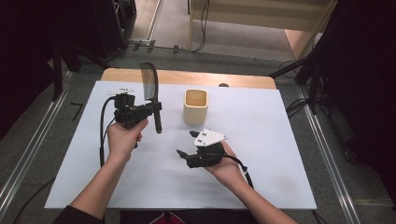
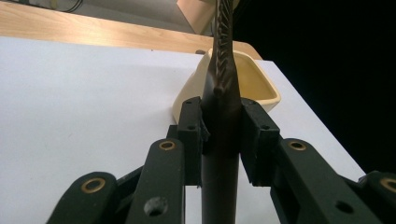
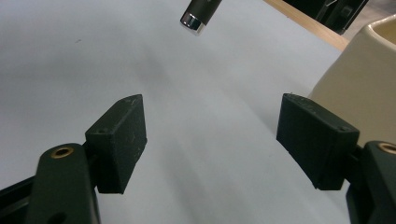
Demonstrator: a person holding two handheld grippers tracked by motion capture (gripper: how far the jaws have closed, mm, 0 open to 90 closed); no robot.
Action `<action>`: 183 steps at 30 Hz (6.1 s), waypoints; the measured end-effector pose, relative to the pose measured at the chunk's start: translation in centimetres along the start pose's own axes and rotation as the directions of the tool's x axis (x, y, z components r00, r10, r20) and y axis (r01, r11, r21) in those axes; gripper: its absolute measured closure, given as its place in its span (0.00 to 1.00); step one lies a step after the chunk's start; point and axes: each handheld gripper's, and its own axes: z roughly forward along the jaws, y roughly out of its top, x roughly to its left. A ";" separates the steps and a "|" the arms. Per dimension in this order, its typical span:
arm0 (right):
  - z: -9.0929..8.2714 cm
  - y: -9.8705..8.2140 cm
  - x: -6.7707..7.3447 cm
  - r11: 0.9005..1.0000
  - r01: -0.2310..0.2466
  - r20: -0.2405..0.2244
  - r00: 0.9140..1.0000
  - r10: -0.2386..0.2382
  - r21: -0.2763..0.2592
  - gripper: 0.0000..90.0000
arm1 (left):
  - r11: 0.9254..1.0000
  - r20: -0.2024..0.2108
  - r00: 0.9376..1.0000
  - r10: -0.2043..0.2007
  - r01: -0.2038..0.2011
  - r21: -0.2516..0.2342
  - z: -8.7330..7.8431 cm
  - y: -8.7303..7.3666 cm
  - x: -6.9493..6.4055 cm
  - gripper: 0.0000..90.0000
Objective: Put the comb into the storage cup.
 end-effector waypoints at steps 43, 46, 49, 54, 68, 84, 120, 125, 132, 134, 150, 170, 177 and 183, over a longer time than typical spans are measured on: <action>-7.2 -5.9 -3.9 0.994 -0.095 0.047 0.995 0.093 0.046 0.25 | 1.000 0.011 1.000 0.028 -0.028 -0.003 0.2 -0.2 0.0 0.81; -7.9 -6.5 -4.2 0.993 -0.105 0.062 0.993 0.101 0.055 0.25 | 1.000 0.013 1.000 0.027 -0.027 -0.007 0.2 -0.2 0.0 0.81; -8.4 -7.0 -4.5 0.992 -0.109 0.069 0.992 0.104 0.061 0.25 | 1.000 0.013 1.000 0.028 -0.028 -0.010 0.2 -0.2 0.0 0.81; -9.0 -7.6 -4.7 0.991 -0.111 0.080 0.991 0.106 0.072 0.25 | 1.000 0.006 1.000 0.029 -0.029 -0.007 0.3 -0.2 0.1 0.81; -10.6 -9.2 -5.1 0.987 -0.131 0.102 0.987 0.122 0.089 0.25 | 0.997 0.008 0.998 0.066 -0.066 -0.042 1.0 0.1 -0.4 0.81; -10.8 -9.5 -5.6 0.984 -0.160 0.092 0.984 0.152 0.082 0.25 | 0.994 0.061 0.994 0.093 -0.090 -0.059 3.6 2.3 -1.8 0.81; -10.7 -9.5 -5.4 0.985 -0.154 0.078 0.986 0.148 0.078 0.25 | 0.979 0.084 0.983 0.163 -0.151 -0.137 6.6 6.4 -5.2 0.81; -10.9 -9.4 -5.4 0.985 -0.155 0.082 0.986 0.148 0.077 0.25 | 0.978 0.088 0.982 0.166 -0.153 -0.144 7.2 6.7 -5.5 0.81; -10.9 -9.4 -5.4 0.985 -0.157 0.074 0.986 0.152 0.074 0.25 | 0.974 0.093 0.978 0.186 -0.171 -0.150 8.3 6.9 -5.9 0.81; -11.0 -9.4 -5.4 0.985 -0.158 0.074 0.985 0.153 0.071 0.25 | 0.974 0.098 0.977 0.188 -0.173 -0.149 8.7 7.0 -5.9 0.81; -11.0 -9.5 -5.6 0.983 -0.171 0.077 0.983 0.165 0.066 0.25 | 0.967 0.098 0.968 0.229 -0.215 -0.137 11.1 6.6 -6.0 0.81; -11.1 -9.5 -5.7 0.985 -0.167 0.072 0.984 0.163 0.053 0.25 | 0.967 0.088 0.965 0.247 -0.239 -0.092 13.0 5.2 -5.1 0.81; -11.0 -9.5 -5.8 0.984 -0.169 0.073 0.984 0.164 0.060 0.25 | 0.967 0.082 0.965 0.249 -0.243 -0.078 13.6 4.6 -4.6 0.81; -11.0 -9.5 -5.8 0.985 -0.164 0.070 0.985 0.160 0.060 0.25 | 0.965 0.076 0.963 0.257 -0.252 -0.076 14.0 4.0 -4.3 0.81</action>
